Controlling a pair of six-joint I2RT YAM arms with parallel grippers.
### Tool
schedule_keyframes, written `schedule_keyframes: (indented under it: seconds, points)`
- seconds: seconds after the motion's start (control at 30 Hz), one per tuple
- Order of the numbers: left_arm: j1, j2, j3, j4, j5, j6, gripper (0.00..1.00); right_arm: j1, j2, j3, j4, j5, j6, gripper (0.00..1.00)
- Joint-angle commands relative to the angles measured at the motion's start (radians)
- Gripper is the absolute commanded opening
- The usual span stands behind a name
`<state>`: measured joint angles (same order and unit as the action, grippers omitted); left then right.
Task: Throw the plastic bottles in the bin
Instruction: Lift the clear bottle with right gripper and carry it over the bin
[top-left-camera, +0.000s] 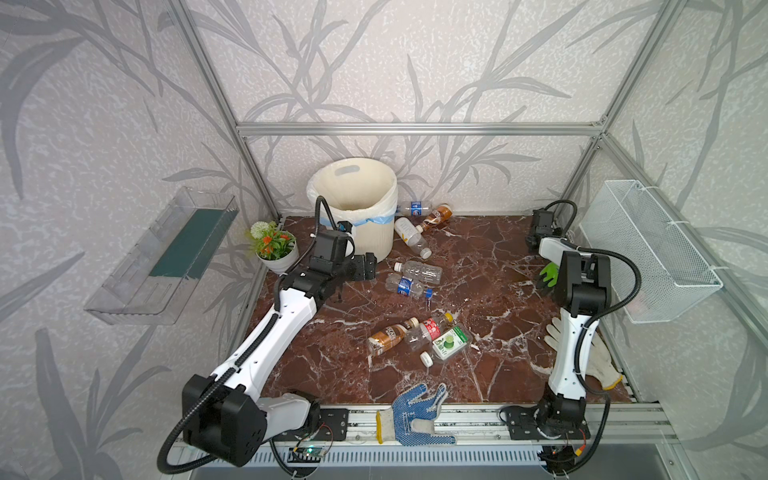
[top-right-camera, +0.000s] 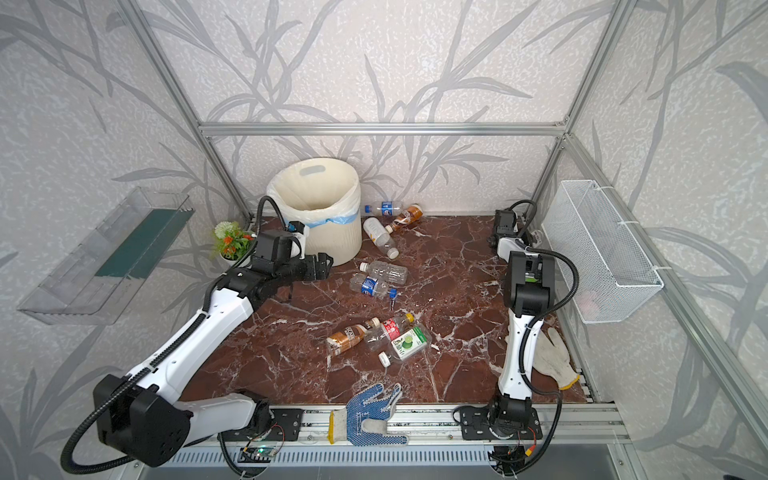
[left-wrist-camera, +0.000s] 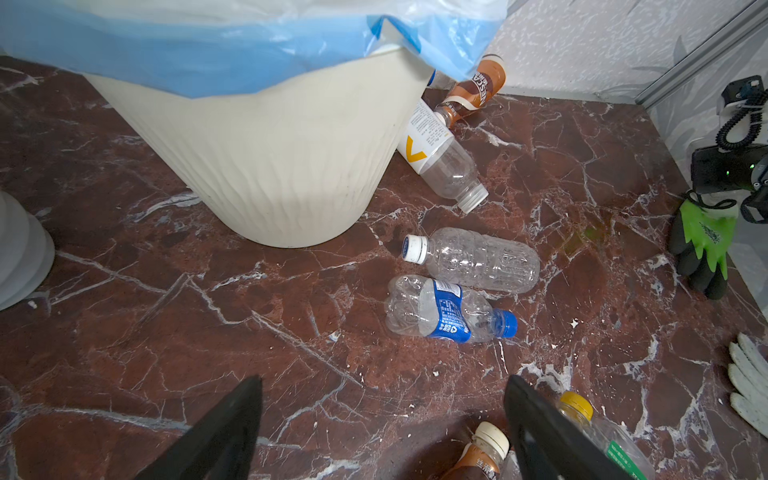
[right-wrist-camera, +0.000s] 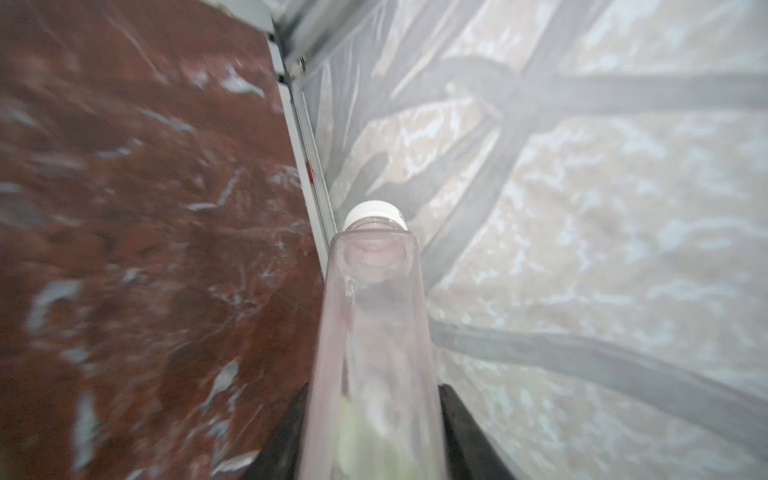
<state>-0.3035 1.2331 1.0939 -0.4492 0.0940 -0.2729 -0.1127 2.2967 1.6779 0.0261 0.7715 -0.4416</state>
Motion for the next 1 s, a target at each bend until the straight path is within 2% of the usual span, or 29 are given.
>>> schedule_keyframes:
  seconds: [0.0, 0.2, 0.43, 0.7, 0.83, 0.97]
  points:
    - [0.006, -0.068, -0.028, 0.003, -0.038, 0.017, 0.90, 0.087, -0.109, -0.018, 0.050, -0.026, 0.011, 0.38]
    - [0.015, -0.151, -0.081, 0.007, -0.057, 0.018, 0.90, 0.203, -0.252, -0.108, 0.013, -0.094, 0.093, 0.38]
    - [0.017, -0.200, -0.148, 0.027, -0.030, 0.021, 0.90, 0.288, -0.556, -0.381, -0.014, -0.385, 0.314, 0.38]
    - [0.018, -0.220, -0.160, 0.024, 0.055, 0.052, 0.90, 0.349, -0.977, -0.690, 0.111, -0.713, 0.423, 0.39]
    - [0.017, -0.230, -0.175, 0.023, 0.080, 0.060, 0.90, 0.441, -1.188, -0.774, 0.137, -0.718, 0.411, 0.40]
    - [0.015, -0.241, -0.184, 0.027, 0.100, 0.054, 0.90, 0.471, -1.369, -0.818, 0.203, -0.760, 0.460, 0.41]
